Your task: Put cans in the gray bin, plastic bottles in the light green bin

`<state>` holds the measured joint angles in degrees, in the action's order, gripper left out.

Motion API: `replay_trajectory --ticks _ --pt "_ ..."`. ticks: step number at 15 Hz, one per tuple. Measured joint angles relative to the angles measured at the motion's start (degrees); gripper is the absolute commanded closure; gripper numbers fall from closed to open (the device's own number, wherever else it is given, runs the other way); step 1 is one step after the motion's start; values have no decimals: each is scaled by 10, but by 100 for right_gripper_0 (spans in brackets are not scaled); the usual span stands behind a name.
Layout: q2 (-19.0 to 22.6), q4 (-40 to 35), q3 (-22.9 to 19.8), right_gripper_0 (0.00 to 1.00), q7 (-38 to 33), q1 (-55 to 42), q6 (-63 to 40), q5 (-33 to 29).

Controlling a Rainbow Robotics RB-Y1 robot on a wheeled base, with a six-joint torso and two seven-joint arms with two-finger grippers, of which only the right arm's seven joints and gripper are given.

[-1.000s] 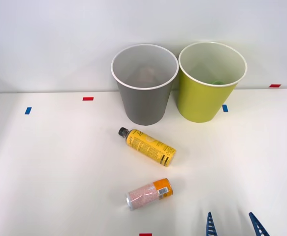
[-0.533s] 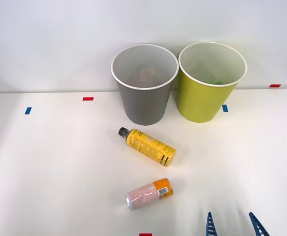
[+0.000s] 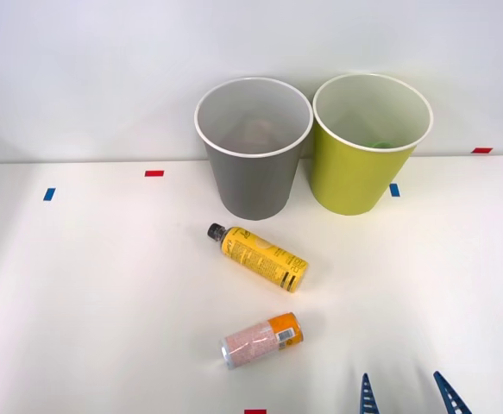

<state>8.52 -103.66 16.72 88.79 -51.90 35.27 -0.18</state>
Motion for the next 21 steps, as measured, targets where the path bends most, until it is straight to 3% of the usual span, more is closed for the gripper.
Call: replay_trajectory --ticks 7,12,17,21 --pt "88 -239 10 0 -18 9 -359 15" --pt "172 -390 20 0 -112 84 -645 26" --pt "261 -427 63 0 -241 260 -829 40" --pt "338 -429 118 0 -242 354 -887 43"
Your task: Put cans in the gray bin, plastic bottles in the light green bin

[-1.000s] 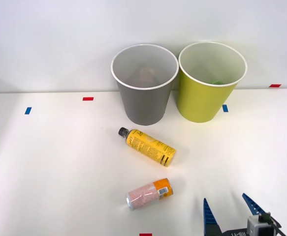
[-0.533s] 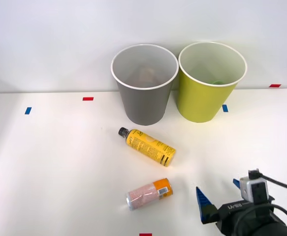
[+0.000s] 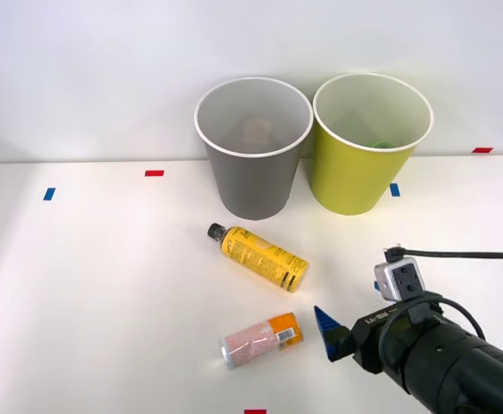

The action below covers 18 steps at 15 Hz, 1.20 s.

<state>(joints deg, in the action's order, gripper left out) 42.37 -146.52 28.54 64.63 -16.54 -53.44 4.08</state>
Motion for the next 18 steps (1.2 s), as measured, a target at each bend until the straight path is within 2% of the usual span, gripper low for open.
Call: replay_trajectory --ticks 4,6,11,18 --pt "56 0 59 0 87 105 -54 14" --pt "63 -1 65 0 128 148 -95 77" --pt "53 -1 67 0 259 245 -220 196" --pt "26 -1 67 0 491 299 -330 286"
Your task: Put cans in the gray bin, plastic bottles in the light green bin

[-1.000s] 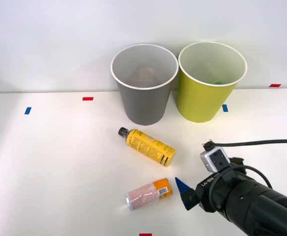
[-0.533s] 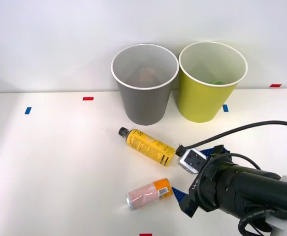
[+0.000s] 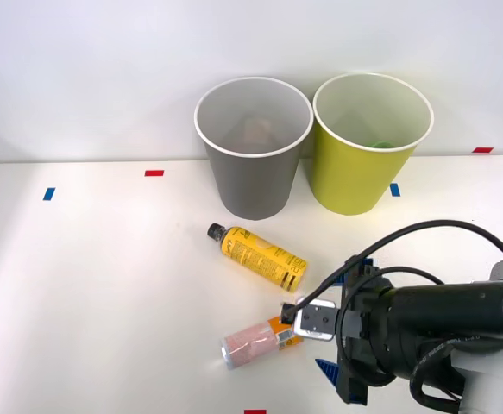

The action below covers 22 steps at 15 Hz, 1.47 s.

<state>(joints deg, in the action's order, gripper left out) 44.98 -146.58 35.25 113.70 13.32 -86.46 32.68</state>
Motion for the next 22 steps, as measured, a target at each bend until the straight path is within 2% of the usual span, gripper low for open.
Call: replay_trajectory --ticks 5,11,18,22 --pt "-6 0 1 0 104 3 -11 54" --pt "-12 0 51 0 98 46 -12 66" --pt "-7 0 49 0 89 43 -9 70" --pt "-10 0 59 0 94 52 -9 36"
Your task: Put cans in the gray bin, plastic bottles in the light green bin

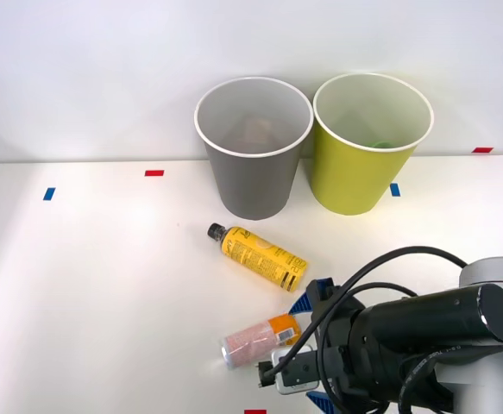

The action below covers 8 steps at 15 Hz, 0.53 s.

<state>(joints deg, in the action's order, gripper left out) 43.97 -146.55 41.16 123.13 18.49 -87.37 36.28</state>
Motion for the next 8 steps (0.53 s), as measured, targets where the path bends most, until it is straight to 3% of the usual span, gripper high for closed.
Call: replay_trajectory --ticks 4,8 --pt "-12 25 58 0 -10 47 0 -26" --pt "-22 49 75 0 -20 70 0 -7"
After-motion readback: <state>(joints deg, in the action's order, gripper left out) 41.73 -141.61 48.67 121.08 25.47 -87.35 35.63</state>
